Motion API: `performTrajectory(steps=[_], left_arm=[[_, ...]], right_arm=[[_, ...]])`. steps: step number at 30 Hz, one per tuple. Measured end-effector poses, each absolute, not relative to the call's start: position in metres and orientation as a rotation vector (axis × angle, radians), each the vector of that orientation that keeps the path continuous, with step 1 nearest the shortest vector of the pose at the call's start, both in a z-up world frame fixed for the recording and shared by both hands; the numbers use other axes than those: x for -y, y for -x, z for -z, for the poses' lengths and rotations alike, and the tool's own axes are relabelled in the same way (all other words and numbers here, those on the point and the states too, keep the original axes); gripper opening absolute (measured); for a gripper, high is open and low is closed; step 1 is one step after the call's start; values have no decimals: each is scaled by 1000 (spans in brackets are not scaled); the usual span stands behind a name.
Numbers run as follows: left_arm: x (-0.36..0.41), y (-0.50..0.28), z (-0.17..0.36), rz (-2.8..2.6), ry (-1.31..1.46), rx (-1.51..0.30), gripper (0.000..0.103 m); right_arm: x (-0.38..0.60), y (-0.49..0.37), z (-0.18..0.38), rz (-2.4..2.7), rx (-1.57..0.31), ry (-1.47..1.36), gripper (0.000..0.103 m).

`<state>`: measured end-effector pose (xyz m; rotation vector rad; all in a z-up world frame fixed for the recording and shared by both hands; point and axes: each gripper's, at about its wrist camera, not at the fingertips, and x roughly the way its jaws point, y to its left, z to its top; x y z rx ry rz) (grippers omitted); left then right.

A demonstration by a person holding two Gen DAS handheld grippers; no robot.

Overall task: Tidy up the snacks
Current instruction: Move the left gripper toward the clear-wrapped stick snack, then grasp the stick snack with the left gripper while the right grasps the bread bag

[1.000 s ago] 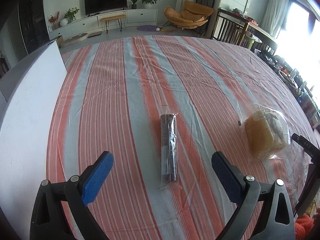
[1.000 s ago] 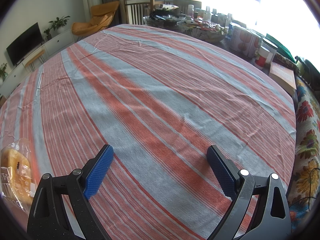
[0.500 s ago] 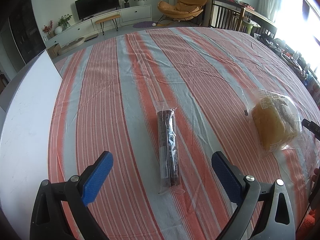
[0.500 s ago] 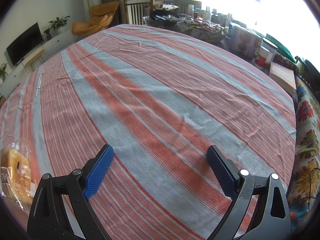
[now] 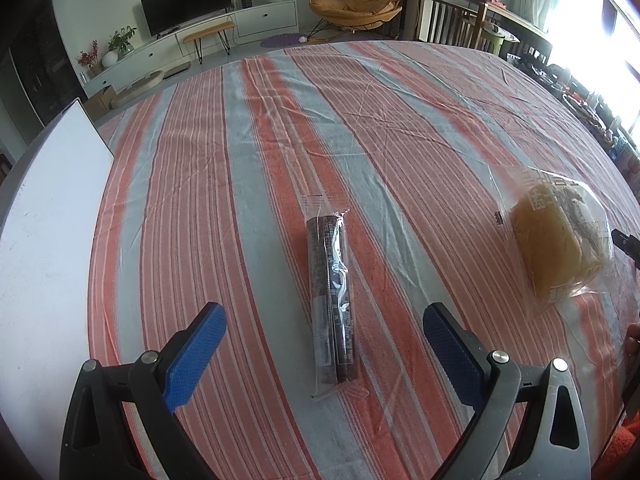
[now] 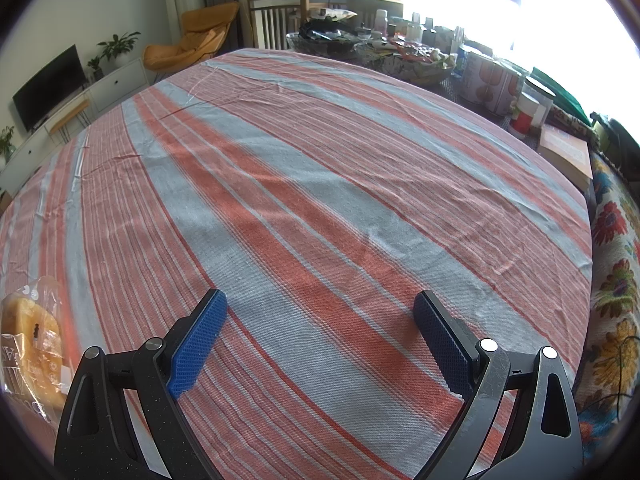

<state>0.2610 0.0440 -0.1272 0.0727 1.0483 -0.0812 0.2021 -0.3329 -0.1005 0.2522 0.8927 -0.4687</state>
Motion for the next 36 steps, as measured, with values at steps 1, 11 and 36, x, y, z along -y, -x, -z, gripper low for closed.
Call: performTrajectory(steps=[1, 11, 36], left_arm=[[-44, -261, 128, 82, -74, -1051, 98], [-43, -265, 133, 96, -54, -1071, 60], [-107, -144, 0, 184, 210, -770, 17]], right_arm=[[333, -202, 100, 469, -893, -252, 96], [336, -196, 89, 403, -920, -294, 94], [153, -226, 44, 35, -1090, -264, 73]])
